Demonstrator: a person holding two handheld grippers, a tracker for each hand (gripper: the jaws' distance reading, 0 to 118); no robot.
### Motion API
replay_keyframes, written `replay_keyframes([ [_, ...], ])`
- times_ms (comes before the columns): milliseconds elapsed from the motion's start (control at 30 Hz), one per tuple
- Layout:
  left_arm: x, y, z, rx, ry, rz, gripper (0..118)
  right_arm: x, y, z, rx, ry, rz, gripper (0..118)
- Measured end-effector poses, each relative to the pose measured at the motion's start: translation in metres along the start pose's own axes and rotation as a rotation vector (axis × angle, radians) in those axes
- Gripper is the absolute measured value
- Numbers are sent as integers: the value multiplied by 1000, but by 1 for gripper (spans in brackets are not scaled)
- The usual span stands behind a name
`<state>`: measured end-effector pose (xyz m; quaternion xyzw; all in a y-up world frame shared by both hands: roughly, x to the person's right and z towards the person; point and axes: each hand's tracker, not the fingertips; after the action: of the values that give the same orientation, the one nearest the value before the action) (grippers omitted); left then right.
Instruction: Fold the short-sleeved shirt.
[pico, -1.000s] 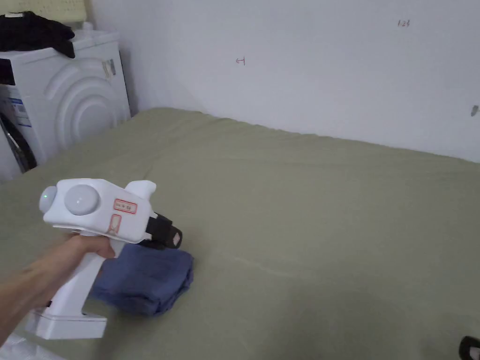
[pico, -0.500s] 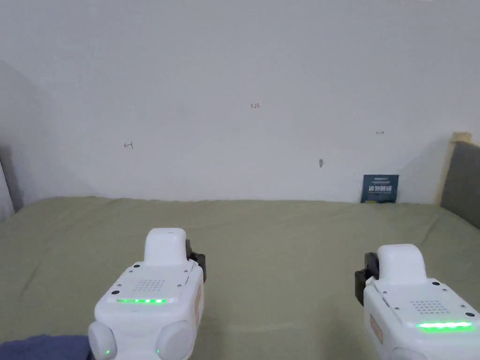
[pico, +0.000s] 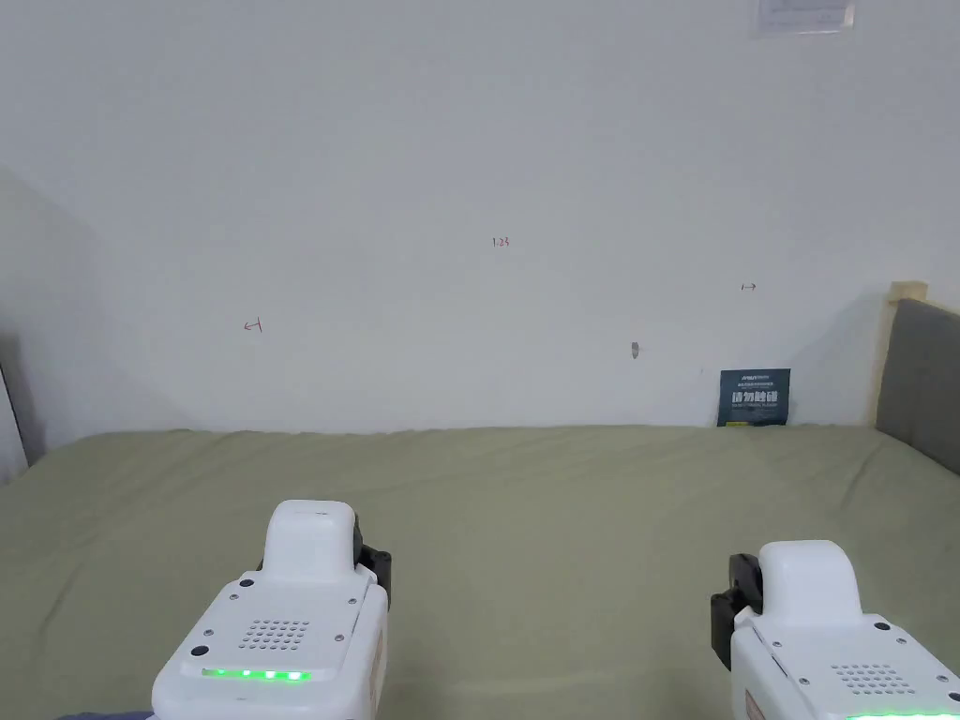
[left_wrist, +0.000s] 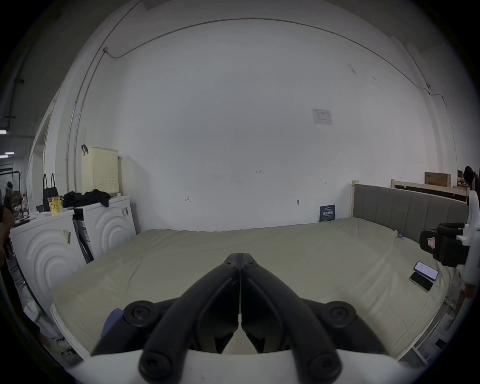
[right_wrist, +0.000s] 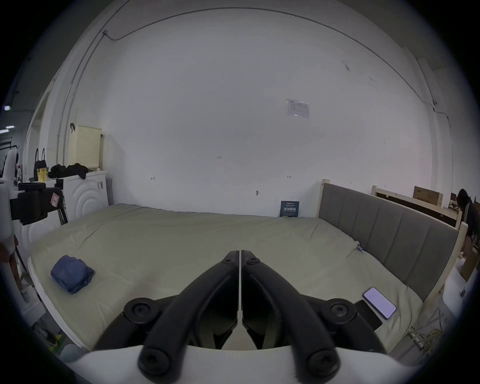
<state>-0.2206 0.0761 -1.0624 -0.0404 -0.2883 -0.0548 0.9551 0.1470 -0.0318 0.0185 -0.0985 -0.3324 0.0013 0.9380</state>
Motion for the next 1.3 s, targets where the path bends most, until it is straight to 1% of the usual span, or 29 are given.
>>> replay_keyframes([
  [133, -5, -7, 2, 1, 2, 15, 0, 2, 0, 2, -6, -6, 3, 3],
  [200, -8, -9, 3, 3, 4, 19, 9, 3, 0, 4, 3, -5, 3, 6],
  [233, -11, -12, 5, 5, 7, 26, 18, 3, 0, 5, 11, -4, 0, 13],
  [267, -11, -13, 5, 5, 6, 30, 33, 3, 0, 5, 17, 0, -6, 29],
  [300, -11, -15, 3, 3, 4, 31, 69, 3, 1, 5, 19, -2, -8, 64],
  [333, -10, -14, 2, 1, 4, 27, 94, 3, 2, 5, 19, -4, -8, 87],
  [367, -12, -13, 2, -3, 7, 20, 117, 2, 2, 4, 22, -18, 0, 99],
  [400, -12, -9, 4, -10, 12, 10, 118, 2, 1, 4, 32, -46, -2, 107],
  [433, -50, 17, 49, 20, 68, -5, 118, 2, 2, 5, 35, -50, -10, 111],
  [467, -27, 27, 29, 3, 40, -38, 118, 4, 2, 6, 35, -44, -17, 112],
  [533, -48, 56, 61, 11, 91, -74, 118, 6, 3, 6, 27, -41, -26, 112],
  [633, -52, 48, 60, 11, 89, -56, 118, 5, 3, 7, 27, -32, 0, 112],
  [767, -6, -29, -4, -26, -9, 34, 118, 1, 4, 10, 34, -28, 22, 112],
  [800, -3, -49, -10, -38, -19, 52, 118, 1, 4, 10, 37, -29, 21, 112],
  [867, -19, -84, 1, -83, 5, 65, 118, -1, 6, 10, 31, -30, 15, 112],
  [967, -10, -89, -13, -70, -19, 83, 118, -1, 9, 11, 25, -17, 3, 112],
  [1033, -6, -101, -19, -53, -33, 123, 118, -3, 10, 12, 29, -19, 10, 112],
  [1100, -11, -110, -16, -61, -28, 134, 118, -5, 11, 13, 34, -22, 20, 112],
  [1167, -30, -113, 2, -73, 1, 127, 118, -6, 12, 14, 37, -20, 22, 112],
  [1300, -2, -105, -18, -80, -37, 108, 118, -8, 14, 12, 34, -27, 29, 112],
])
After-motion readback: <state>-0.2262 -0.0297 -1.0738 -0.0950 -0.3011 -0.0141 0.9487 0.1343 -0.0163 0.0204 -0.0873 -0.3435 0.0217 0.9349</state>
